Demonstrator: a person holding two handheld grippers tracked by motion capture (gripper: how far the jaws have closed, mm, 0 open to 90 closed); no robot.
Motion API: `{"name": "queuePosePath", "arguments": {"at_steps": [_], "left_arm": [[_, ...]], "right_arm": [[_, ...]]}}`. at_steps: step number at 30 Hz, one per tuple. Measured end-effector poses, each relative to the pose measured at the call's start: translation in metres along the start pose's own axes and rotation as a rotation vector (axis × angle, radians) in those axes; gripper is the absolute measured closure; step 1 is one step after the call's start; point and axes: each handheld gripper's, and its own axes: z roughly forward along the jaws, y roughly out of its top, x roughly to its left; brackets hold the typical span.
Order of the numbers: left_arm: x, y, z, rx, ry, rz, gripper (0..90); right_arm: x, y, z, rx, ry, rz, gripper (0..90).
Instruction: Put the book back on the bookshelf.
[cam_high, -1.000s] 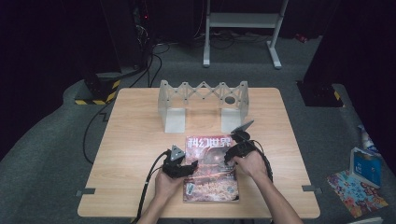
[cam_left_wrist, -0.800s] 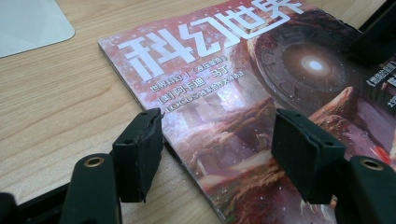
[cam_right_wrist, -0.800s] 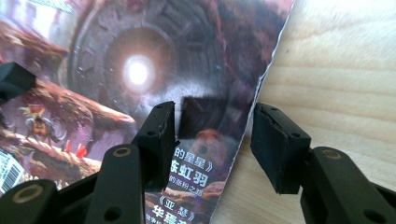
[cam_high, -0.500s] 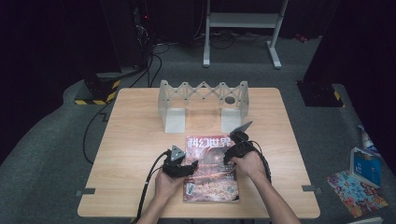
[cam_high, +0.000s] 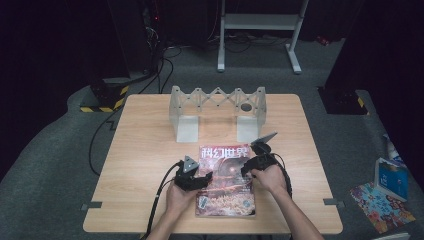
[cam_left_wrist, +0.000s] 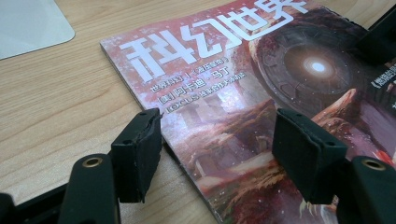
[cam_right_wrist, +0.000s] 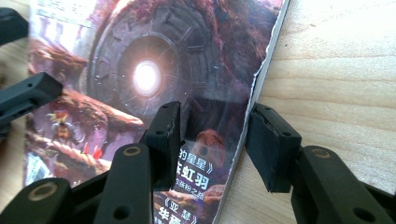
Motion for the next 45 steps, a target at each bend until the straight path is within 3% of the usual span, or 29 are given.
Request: {"name": "queuePosePath", "arguments": {"at_steps": [4, 8, 12, 14, 17, 21, 35, 45], "left_arm": [[0.000, 0.000, 0.000, 0.000, 0.000, 0.000, 33.1], [0.000, 0.000, 0.000, -0.001, 0.003, -0.001, 33.1], [-0.001, 0.000, 0.000, -0.002, 0.005, -0.001, 33.2], [-0.001, 0.000, 0.000, -0.005, 0.009, -0.004, 33.1], [-0.001, 0.000, 0.000, -0.005, 0.010, -0.002, 33.1], [-0.001, 0.000, 0.000, -0.005, 0.010, -0.002, 33.1], [-0.001, 0.000, 0.000, -0.004, 0.009, -0.003, 33.1], [-0.001, 0.000, 0.000, -0.002, 0.005, -0.006, 32.9]], "right_arm": [[-0.001, -0.003, -0.005, -0.026, 0.029, 0.000, 54.9], [0.000, -0.005, -0.006, -0.040, 0.038, -0.032, 54.1], [-0.003, -0.006, -0.010, -0.058, 0.091, -0.020, 54.8], [-0.001, -0.007, -0.010, -0.066, 0.086, -0.029, 54.8], [0.002, -0.007, -0.008, -0.062, 0.085, -0.055, 55.0], [0.005, -0.006, -0.009, -0.062, 0.131, -0.058, 56.5], [0.016, -0.005, -0.002, -0.052, 0.115, -0.091, 59.2], [0.016, -0.007, 0.000, -0.073, 0.102, -0.127, 72.3]]}}
